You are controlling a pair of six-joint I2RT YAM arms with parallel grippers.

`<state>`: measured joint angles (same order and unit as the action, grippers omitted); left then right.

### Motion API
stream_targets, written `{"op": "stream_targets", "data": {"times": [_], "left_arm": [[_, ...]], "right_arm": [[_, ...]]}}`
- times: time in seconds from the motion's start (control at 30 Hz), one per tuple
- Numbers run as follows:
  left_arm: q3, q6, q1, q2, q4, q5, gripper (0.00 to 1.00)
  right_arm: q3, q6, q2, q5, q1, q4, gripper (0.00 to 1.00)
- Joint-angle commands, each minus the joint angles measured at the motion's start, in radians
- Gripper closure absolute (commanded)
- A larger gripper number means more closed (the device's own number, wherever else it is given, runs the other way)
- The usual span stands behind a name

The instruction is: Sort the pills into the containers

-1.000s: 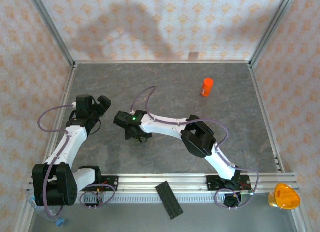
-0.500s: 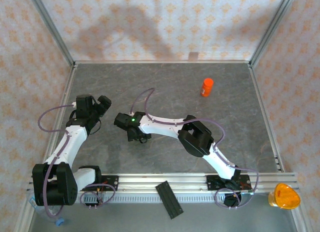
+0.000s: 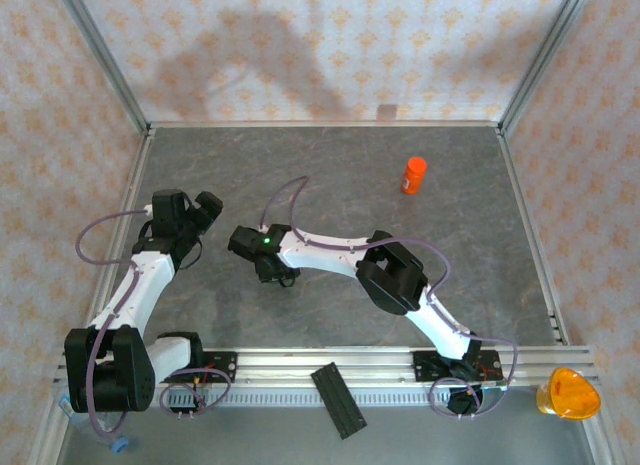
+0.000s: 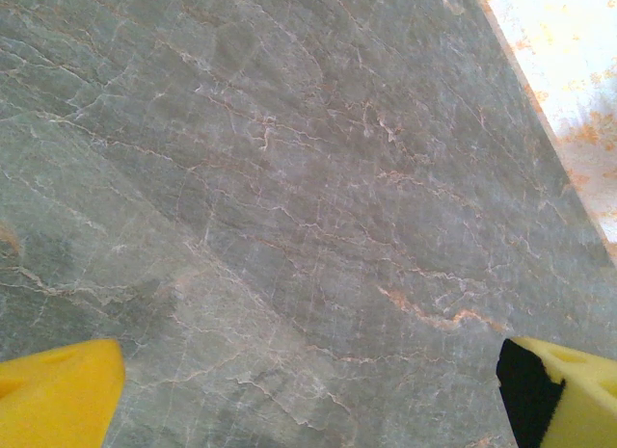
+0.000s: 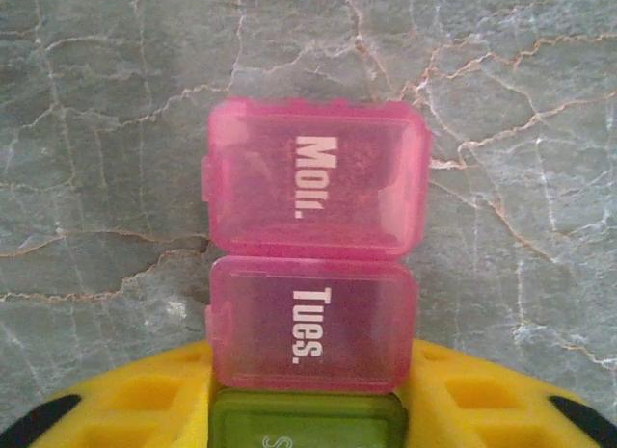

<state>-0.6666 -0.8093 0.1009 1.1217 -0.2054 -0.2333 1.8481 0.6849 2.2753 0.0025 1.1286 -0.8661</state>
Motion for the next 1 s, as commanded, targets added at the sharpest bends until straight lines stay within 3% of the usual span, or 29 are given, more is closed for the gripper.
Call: {"op": "stream_targets", "data": {"times": [0.0,0.17,0.37,0.7,0.97], "left_arm": [[-0.010,0.018,0.013,-0.007,0.004,-0.017,0.00],[-0.011,0.005,0.013,-0.029,0.021,-0.079,0.00],[0.008,-0.080,-0.007,-0.019,0.154,-0.241,0.00],[-0.078,-0.165,-0.275,0.081,0.306,-0.300,0.00],[-0.129,-0.315,-0.429,0.211,0.529,-0.314,0.05]], "right_arm": [[-0.048,-0.013,-0.054,0.041,-0.002,0.025,0.65],[-0.132,-0.078,-0.184,0.088,-0.037,0.066,0.69],[-0.295,-0.272,-0.408,0.007,-0.171,0.172,0.69],[-0.448,-0.612,-0.696,-0.437,-0.454,0.208,0.66],[-0.489,-0.678,-0.729,-0.547,-0.552,0.184,0.67]]}}
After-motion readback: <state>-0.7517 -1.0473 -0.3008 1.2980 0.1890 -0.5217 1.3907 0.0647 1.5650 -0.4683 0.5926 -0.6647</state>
